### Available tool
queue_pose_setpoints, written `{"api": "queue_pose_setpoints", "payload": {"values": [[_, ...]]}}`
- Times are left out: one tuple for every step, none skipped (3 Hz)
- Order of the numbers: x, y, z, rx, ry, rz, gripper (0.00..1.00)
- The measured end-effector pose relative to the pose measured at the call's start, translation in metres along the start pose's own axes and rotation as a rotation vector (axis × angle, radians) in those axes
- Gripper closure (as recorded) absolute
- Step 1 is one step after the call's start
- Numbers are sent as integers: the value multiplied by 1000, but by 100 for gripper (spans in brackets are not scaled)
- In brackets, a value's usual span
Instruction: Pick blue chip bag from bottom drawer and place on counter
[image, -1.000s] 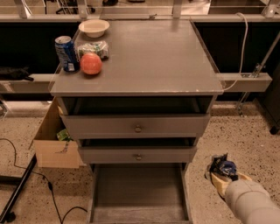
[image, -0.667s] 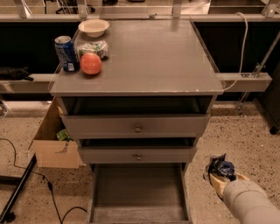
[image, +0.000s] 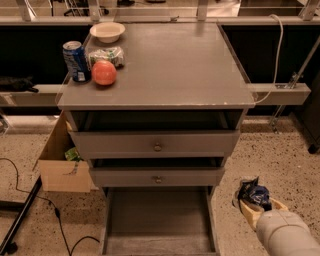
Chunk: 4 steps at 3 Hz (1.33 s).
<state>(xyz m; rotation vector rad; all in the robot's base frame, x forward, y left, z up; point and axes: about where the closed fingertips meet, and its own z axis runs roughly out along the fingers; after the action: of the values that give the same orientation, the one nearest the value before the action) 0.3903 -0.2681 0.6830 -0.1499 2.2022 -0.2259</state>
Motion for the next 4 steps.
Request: {"api": "queue_pose_setpoints", "payload": {"values": [[-40,-12,-57,19,-124,18,100],[-87,-31,-132,40,-262,47,100],[-87,-31,-132,40,-262,47,100],[-111,-20,-135,12,-290,17,100]]}}
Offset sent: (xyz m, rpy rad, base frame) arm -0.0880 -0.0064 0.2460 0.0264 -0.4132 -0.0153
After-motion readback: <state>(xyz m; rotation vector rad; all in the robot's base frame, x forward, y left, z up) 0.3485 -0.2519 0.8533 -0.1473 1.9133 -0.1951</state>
